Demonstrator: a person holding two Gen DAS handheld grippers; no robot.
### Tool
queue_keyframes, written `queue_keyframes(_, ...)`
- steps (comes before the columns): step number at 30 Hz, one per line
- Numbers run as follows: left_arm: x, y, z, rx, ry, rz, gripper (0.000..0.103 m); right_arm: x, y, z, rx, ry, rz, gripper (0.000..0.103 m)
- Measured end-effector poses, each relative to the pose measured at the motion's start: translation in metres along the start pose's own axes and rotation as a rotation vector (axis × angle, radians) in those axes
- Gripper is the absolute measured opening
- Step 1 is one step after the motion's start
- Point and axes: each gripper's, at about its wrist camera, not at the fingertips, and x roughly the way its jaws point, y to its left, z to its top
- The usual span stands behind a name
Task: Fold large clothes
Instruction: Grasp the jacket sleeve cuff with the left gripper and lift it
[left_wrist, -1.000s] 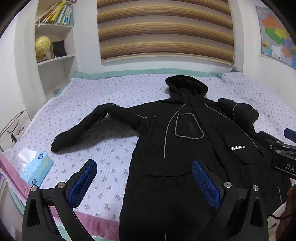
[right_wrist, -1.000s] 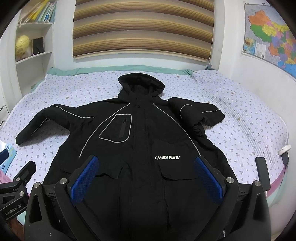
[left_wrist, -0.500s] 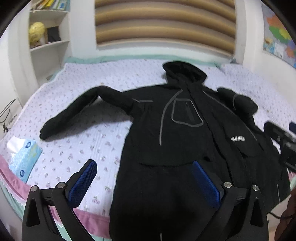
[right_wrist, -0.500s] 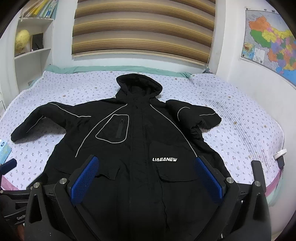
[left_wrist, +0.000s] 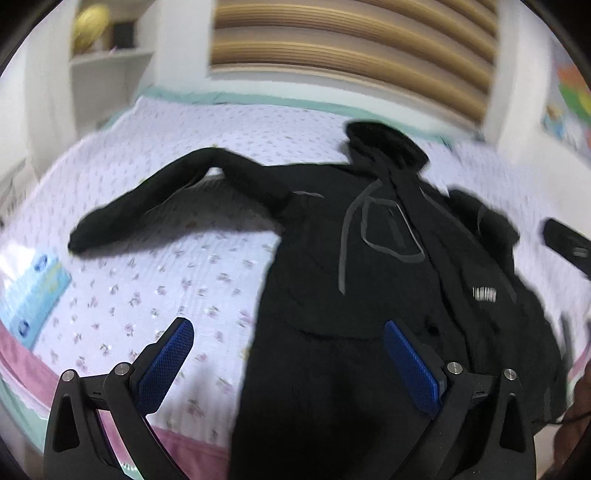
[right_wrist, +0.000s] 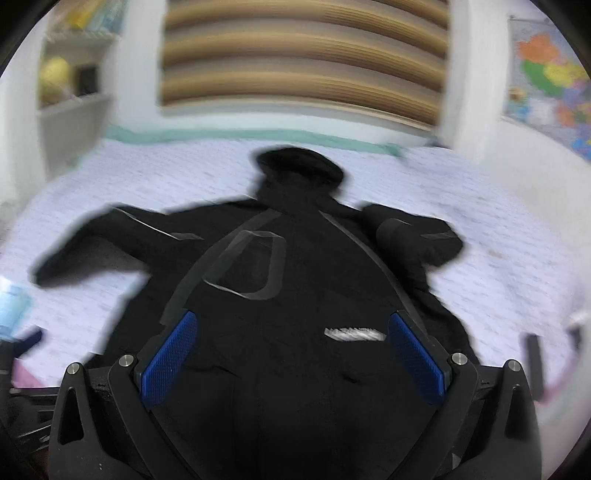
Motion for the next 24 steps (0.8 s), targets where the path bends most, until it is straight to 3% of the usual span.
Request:
queue_keyframes(2,0.0,0.031,0.013,-0.078,-0.036,0.026,0.102,0.004,-0.003,0.016,0.031,-0.023,0.186,0.103)
queue_keyframes(4,-0.001,0.071,0.028,-0.151,-0.075,0.073,0.102,0.02,-0.006,0.033,0.038,-0.014,0.277,0.103)
queue_keyframes(7,0.003,0.123,0.043,-0.241,-0.091,0.067,0.102,0.064,-0.004,0.051,-0.007,0.038,0.237,0.103)
queue_keyframes(9,0.009,0.165,0.051,-0.345,-0.101,0.003,0.102,0.094,-0.006,0.054,-0.051,0.037,0.207,0.103)
queue_keyframes(12,0.025,0.22,0.059,-0.525,-0.107,-0.108,0.102,0.15,-0.014,0.048,-0.156,0.012,0.091,0.099)
queue_keyframes(15,0.045,0.246,0.069,-0.604,-0.1,-0.109,0.102,0.205,-0.033,0.029,-0.205,0.007,-0.105,0.095)
queue_keyframes(20,0.096,0.264,0.074,-0.717,-0.03,-0.118,0.102,0.278,-0.067,-0.011,-0.119,0.204,-0.066,0.095)
queue_keyframes(23,0.121,0.274,0.064,-0.802,-0.016,-0.125,0.089,0.284,-0.074,-0.008,-0.098,0.211,-0.029,0.096)
queue_keyframes(24,0.127,0.275,0.06,-0.816,-0.024,-0.133,0.088,0.285,-0.075,-0.008,-0.091,0.215,-0.02,0.096)
